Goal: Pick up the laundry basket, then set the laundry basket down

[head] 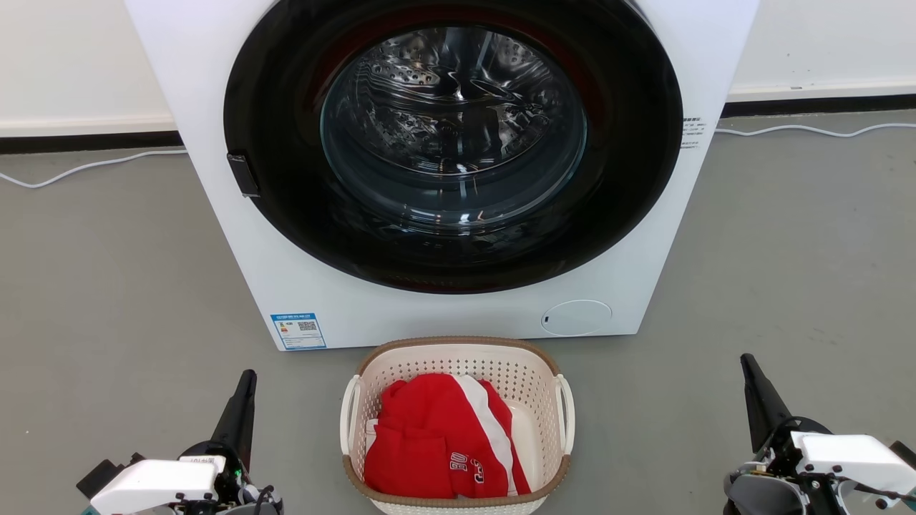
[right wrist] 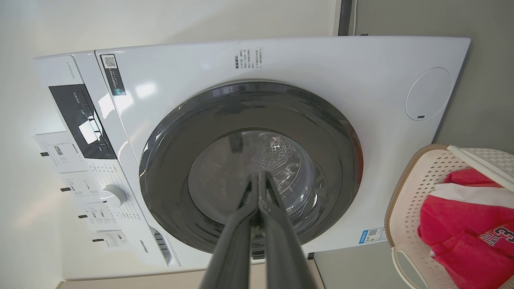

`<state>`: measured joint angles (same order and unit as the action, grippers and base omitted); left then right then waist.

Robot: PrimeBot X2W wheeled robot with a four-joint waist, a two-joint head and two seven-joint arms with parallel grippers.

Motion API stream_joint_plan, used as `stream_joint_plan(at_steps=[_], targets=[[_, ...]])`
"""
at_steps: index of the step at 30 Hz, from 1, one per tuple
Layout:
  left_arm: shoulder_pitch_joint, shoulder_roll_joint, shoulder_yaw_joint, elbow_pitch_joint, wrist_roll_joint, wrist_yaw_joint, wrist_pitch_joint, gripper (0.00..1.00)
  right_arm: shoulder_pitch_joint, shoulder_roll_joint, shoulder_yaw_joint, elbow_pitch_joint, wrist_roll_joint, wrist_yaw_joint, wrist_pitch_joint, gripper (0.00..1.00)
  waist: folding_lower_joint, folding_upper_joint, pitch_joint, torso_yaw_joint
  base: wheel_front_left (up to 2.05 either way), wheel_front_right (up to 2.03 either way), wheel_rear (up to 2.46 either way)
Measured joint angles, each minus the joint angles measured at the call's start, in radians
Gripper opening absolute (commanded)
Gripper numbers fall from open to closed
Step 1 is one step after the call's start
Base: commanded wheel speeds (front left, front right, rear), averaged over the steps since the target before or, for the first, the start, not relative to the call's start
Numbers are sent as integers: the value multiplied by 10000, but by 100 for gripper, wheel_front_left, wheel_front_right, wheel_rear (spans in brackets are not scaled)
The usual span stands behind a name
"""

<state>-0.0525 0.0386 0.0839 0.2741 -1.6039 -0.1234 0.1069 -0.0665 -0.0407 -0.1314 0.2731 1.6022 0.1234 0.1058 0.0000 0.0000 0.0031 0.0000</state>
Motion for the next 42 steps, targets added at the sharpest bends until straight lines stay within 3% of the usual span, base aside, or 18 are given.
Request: stream_joint_plan(at_steps=[42], targets=[[0,0,0,0,0,0,0,0,0,0,0,0,0,0,0,0,0,0,0,0,0,0,0]])
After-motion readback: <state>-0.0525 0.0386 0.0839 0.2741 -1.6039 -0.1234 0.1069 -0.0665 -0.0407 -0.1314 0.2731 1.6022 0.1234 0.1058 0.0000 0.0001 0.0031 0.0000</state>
